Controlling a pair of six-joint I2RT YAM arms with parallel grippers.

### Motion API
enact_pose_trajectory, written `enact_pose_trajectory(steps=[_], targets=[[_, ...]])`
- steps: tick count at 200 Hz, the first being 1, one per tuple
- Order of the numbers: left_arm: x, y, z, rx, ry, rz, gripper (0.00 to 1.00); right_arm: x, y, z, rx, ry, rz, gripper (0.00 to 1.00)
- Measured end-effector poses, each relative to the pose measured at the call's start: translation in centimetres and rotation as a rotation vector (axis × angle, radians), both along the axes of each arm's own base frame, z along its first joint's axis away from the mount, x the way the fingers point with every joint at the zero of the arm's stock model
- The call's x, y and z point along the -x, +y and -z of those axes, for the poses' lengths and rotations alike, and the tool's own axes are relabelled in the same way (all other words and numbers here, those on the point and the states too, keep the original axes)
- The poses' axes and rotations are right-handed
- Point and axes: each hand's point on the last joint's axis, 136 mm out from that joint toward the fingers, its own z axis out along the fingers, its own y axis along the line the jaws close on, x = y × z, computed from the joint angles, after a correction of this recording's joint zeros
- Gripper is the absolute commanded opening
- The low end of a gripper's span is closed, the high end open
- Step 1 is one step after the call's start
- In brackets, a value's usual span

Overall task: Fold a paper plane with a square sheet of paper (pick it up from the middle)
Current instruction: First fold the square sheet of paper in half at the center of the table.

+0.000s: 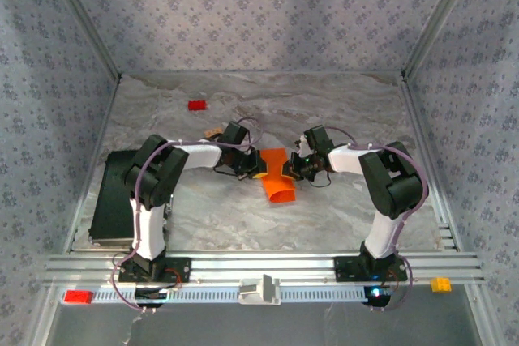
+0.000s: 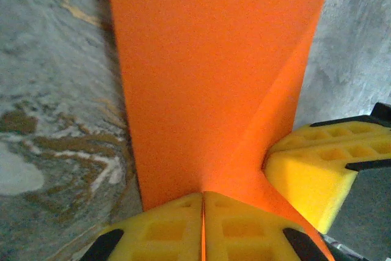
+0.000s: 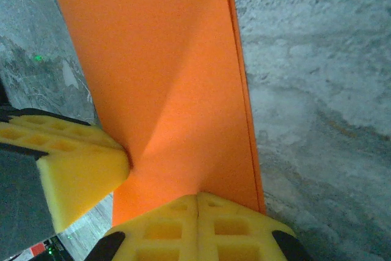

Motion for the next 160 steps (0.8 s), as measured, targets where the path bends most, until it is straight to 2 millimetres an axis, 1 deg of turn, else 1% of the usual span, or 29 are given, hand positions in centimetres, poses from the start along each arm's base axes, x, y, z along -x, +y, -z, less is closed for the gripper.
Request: enact_pose_trajectory(steps=[38, 64, 103, 125, 141, 160], targets=[[0.0, 0.1, 0.1, -0.007, -0.023, 0.015, 0.08, 0.0, -0.1, 0.0, 0.008, -0.009, 0.002, 0.00], [0.0, 0.3, 0.1, -0.020, -0.043, 0.022, 0.09, 0.0, -0.1, 0.0, 0.010, -0.012, 0.004, 0.00], [0.2, 0.7, -0.4, -0.042, -0.028, 0.004, 0.10, 0.0, 0.0, 0.0, 0.010, -0.013, 0.004, 0.00], [0.2, 0.2, -1.3, -0.016, -0.020, -0.011, 0.10, 0.0, 0.0, 0.0, 0.010, -0.014, 0.004, 0.00], [0.4, -0.7, -2.0, 0.018, -0.022, -0.009, 0.10, 0.0, 0.0, 0.0, 0.010, -0.014, 0.004, 0.00], [0.8, -1.4, -2.3, 0.040, -0.017, -0.002, 0.10, 0.0, 0.0, 0.0, 0.010, -0.014, 0.004, 0.00]])
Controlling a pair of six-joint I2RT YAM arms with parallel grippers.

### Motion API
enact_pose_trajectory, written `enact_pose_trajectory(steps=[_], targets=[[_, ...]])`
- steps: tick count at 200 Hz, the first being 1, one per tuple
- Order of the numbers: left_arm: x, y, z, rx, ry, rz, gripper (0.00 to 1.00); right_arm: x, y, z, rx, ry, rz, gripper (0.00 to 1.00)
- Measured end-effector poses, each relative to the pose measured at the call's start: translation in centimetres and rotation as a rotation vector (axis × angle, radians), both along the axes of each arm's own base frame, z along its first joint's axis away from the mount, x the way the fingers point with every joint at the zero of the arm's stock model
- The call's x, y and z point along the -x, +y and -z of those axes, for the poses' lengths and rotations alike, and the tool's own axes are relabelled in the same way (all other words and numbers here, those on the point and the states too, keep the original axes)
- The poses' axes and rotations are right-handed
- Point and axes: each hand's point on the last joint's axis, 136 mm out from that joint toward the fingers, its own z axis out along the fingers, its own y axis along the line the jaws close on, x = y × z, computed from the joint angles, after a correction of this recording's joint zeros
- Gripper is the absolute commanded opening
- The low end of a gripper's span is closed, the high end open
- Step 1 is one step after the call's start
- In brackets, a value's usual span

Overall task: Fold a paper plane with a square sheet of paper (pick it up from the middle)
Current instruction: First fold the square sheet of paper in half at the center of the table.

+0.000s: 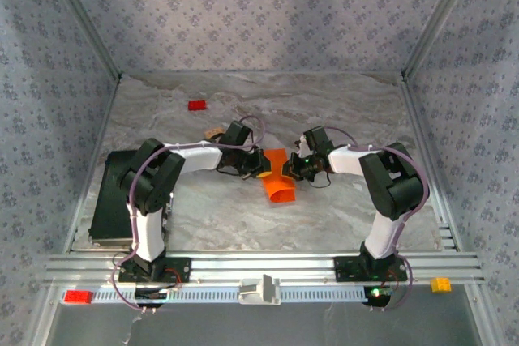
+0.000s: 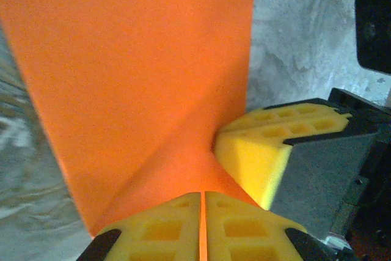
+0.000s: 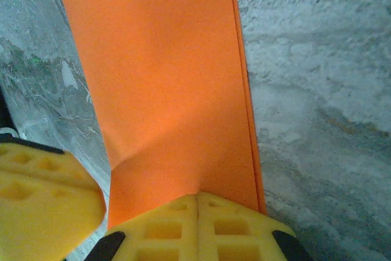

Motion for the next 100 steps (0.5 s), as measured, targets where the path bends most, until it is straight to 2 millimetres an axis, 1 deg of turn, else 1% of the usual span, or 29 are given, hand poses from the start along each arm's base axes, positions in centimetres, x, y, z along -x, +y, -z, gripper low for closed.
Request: enact_pose_trajectory(steps=[22, 57, 100], targets=[[0.8, -0.1, 0.5, 0.002, 0.017, 0.006, 0.10, 0.0, 0.0, 0.0, 0.000, 0.000, 0.000, 0.00], [2.2, 1.1, 2.3, -0.040, 0.051, 0.015, 0.10, 0.0, 0.0, 0.0, 0.000, 0.000, 0.000, 0.00], [2.3, 1.2, 2.5, -0.045, 0.012, 0.050, 0.10, 0.0, 0.0, 0.0, 0.001, -0.001, -0.001, 0.00]])
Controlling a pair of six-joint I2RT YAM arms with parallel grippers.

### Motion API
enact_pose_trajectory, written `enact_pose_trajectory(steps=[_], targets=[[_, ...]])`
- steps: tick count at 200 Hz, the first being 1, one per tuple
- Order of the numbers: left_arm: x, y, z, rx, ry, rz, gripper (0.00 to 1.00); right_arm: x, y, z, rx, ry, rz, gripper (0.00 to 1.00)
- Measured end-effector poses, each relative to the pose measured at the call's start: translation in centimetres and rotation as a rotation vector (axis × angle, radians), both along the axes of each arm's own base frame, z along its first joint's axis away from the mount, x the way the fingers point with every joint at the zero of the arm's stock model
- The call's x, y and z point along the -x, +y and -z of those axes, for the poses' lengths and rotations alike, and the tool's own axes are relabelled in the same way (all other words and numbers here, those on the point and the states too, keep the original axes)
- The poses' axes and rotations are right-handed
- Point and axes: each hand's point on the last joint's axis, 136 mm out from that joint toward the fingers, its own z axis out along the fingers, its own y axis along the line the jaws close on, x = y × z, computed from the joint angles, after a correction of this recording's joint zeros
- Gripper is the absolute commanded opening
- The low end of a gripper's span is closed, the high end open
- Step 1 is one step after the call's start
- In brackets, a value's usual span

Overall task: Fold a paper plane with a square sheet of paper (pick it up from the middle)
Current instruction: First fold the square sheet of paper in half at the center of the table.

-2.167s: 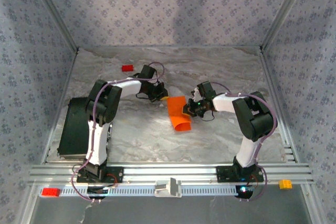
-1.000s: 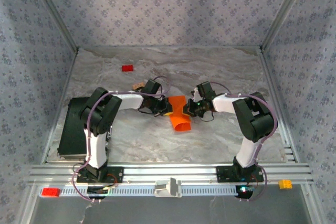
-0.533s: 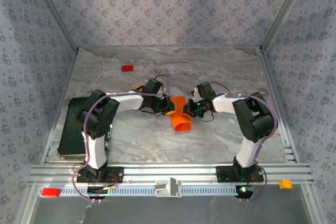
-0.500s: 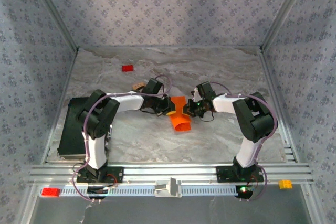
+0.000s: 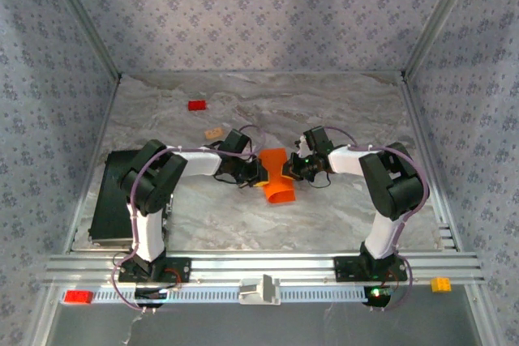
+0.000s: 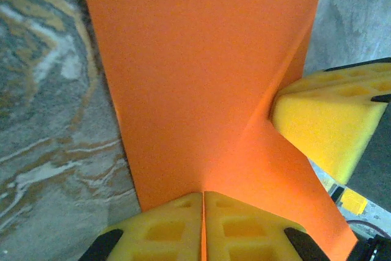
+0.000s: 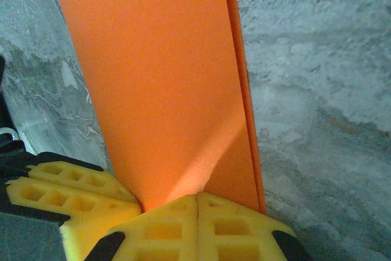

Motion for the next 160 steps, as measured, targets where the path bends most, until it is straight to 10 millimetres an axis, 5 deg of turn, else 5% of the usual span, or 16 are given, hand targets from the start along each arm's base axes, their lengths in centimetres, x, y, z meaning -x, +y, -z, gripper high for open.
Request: enact_pose_trajectory(steps=[99, 160], targets=[[0.7, -1.1, -1.7, 0.014, -0.006, -0.014, 0.12, 0.0, 0.0, 0.0, -0.001, -0.007, 0.001, 0.00], [2.0, -0.4, -0.1, 0.004, 0.009, -0.015, 0.10, 0.0, 0.0, 0.0, -0.002, -0.012, 0.001, 0.00]])
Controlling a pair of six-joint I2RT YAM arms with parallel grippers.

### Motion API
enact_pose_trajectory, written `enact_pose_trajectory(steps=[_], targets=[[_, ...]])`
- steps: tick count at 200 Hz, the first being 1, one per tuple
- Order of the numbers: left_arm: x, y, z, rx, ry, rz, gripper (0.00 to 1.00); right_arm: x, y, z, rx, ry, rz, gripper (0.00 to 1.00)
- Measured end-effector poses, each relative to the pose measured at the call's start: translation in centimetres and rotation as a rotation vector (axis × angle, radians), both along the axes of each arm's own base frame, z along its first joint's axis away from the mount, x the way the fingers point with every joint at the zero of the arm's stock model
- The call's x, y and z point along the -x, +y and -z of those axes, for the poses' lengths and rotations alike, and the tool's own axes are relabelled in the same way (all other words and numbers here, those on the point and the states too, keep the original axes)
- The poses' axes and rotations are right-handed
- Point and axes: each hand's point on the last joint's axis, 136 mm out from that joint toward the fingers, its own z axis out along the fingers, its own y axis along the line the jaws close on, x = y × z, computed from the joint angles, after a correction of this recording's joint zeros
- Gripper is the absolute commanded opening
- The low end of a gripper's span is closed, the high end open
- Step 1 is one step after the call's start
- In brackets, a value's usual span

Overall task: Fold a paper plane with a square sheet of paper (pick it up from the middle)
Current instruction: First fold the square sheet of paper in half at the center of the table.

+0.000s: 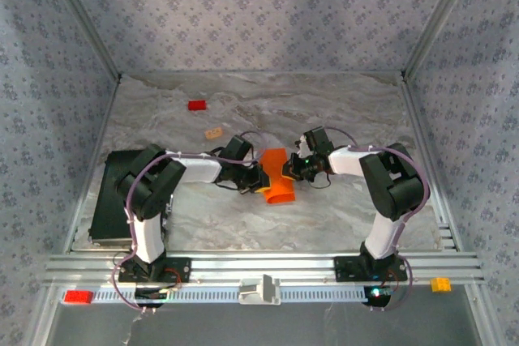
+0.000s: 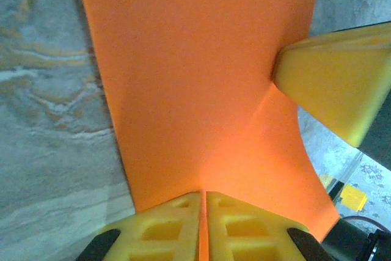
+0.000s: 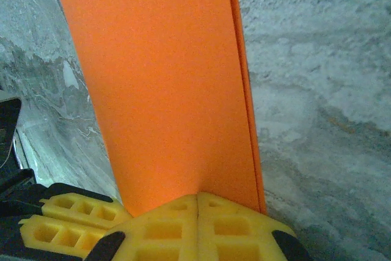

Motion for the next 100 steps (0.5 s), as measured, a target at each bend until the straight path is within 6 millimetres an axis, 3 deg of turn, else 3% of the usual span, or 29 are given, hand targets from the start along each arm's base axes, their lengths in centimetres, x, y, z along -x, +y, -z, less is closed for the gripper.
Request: enact_pose_trajectory(steps=[70, 100], targets=[[0.1, 0.5, 0.0, -0.006, -0.043, 0.010, 0.04, 0.0, 0.0, 0.0, 0.000, -0.002, 0.000, 0.00], [0.2, 0.6, -1.3, -0.001, -0.041, -0.007, 0.03, 0.0, 0.0, 0.0, 0.000, -0.002, 0.000, 0.00]])
